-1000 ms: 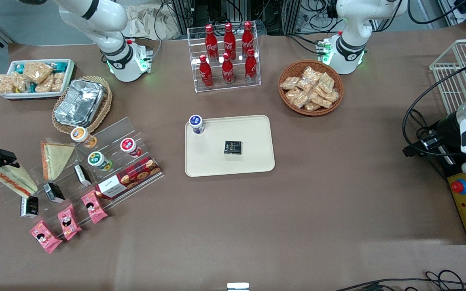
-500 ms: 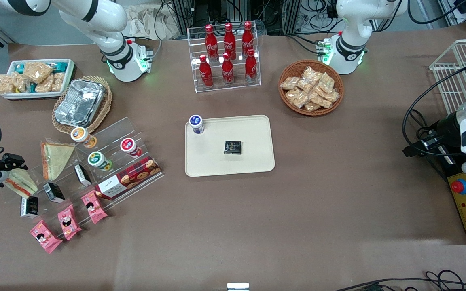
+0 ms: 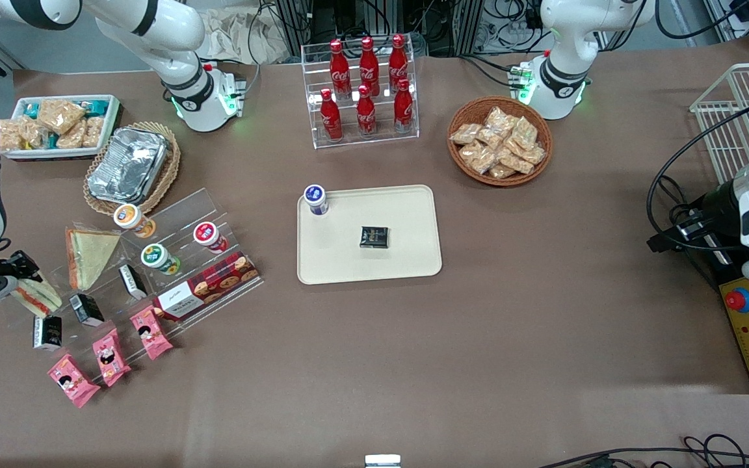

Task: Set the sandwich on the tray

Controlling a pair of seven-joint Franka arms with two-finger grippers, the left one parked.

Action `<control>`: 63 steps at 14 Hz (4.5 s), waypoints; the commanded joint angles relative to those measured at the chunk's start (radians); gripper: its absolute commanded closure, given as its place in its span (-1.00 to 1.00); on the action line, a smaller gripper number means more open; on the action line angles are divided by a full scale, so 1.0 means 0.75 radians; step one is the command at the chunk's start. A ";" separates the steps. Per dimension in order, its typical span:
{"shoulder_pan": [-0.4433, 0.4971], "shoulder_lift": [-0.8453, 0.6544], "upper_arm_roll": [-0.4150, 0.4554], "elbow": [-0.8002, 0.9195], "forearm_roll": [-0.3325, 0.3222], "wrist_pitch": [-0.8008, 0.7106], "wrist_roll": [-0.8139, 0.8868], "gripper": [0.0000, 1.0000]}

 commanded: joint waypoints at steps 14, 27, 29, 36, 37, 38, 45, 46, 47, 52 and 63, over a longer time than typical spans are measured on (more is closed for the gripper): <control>0.492 -0.379 0.060 0.025 0.047 -0.390 -0.335 1.00; 1.308 0.078 0.060 0.025 0.090 0.219 0.093 1.00; 1.372 0.173 0.076 0.025 0.109 0.315 0.085 1.00; 1.468 0.292 0.076 0.021 0.113 0.391 0.246 1.00; 1.468 0.308 0.076 0.023 0.113 0.395 0.289 1.00; 1.470 0.328 0.076 0.025 0.109 0.399 0.336 1.00; 1.446 0.374 0.072 0.027 0.111 0.512 0.398 -0.98; 1.444 0.359 0.072 0.023 0.113 0.502 0.402 -0.98; 1.442 0.333 0.066 0.013 0.113 0.477 0.404 -0.98; 1.399 0.130 -0.042 0.023 0.113 0.165 0.432 -0.98; 1.300 -0.315 -0.498 0.025 0.107 -0.192 0.845 -0.98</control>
